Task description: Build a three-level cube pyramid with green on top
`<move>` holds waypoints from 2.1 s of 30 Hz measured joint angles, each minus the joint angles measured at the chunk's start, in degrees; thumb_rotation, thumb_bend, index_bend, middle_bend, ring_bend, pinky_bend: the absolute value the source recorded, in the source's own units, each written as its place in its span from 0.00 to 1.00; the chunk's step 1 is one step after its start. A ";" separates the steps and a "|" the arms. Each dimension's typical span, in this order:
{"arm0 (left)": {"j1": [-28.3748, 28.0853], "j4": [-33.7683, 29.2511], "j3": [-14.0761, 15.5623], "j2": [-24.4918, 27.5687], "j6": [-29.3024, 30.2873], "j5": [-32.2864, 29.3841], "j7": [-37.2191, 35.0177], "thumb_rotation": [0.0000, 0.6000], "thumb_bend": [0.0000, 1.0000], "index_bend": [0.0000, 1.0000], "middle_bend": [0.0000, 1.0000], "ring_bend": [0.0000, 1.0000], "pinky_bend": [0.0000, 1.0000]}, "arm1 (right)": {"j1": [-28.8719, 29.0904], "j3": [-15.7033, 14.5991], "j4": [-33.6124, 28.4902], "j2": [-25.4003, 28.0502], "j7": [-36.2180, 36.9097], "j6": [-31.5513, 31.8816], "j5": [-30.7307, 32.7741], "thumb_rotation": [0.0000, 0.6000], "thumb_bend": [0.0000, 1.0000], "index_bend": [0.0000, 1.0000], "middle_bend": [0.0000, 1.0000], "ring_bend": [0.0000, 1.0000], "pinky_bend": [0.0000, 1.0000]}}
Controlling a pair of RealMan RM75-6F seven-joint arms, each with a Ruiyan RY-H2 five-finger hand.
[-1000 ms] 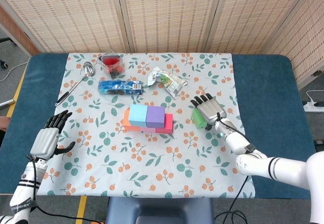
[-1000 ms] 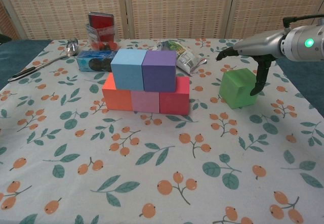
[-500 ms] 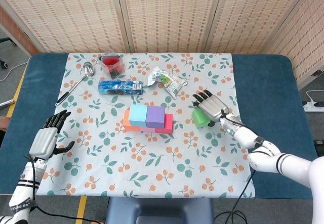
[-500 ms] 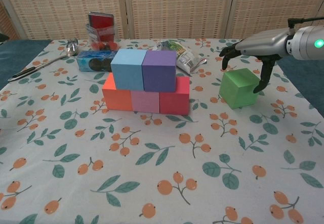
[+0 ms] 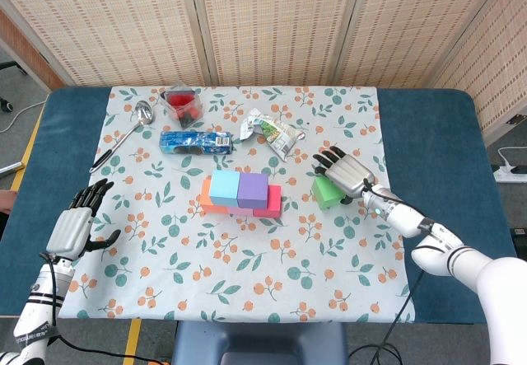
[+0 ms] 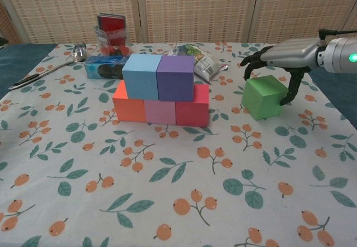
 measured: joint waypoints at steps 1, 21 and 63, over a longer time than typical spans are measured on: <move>0.02 0.03 -0.01 -0.01 -0.01 -0.04 -0.07 1.00 0.31 0.00 0.00 0.00 0.07 | 0.01 -0.35 0.83 -0.36 0.83 0.36 -0.64 1.00 0.00 0.24 0.03 0.00 0.00; -0.76 1.00 0.88 -1.01 -0.77 0.14 6.25 1.00 0.31 0.00 0.00 0.00 0.07 | 0.04 3.16 -10.91 6.84 -2.11 2.21 3.37 1.00 0.00 0.55 0.13 0.00 0.00; -1.28 2.07 0.61 -5.51 2.75 0.27 13.49 1.00 0.31 0.00 0.00 0.00 0.06 | 32.98 13.24 -47.42 12.89 -59.43 9.56 86.79 1.00 0.00 0.56 0.24 0.00 0.00</move>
